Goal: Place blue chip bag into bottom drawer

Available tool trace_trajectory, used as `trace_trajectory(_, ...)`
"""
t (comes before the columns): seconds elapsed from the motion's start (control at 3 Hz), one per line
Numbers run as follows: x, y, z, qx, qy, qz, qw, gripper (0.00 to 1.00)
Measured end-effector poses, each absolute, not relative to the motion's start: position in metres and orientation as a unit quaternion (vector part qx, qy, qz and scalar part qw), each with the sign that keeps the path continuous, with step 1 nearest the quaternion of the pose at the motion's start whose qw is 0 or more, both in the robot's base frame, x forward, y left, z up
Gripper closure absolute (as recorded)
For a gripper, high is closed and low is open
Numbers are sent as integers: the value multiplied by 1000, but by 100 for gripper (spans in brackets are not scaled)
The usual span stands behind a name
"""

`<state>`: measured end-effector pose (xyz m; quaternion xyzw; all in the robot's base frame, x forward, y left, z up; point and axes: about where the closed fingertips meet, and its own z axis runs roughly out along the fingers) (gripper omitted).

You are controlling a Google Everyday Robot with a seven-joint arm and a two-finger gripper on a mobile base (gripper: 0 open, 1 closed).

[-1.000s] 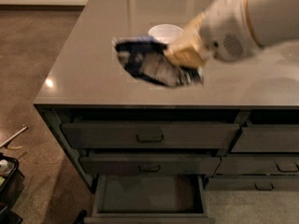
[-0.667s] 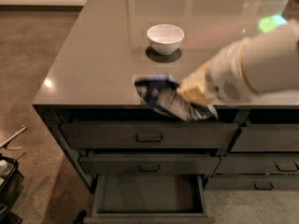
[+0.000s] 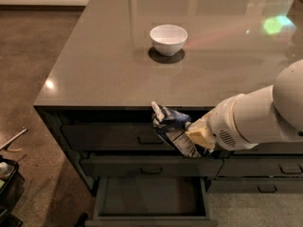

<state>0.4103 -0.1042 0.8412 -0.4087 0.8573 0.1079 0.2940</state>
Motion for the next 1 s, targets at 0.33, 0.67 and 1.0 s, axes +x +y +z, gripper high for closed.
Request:
trace_trajectory(0.33,411,-104,843,-409,857,108,295,100)
trace_trajectory(0.67,397,-107,811,-383,874,131,270,100)
trace_trajectory(1.0,366,-124,741,-315,913,159,207,100)
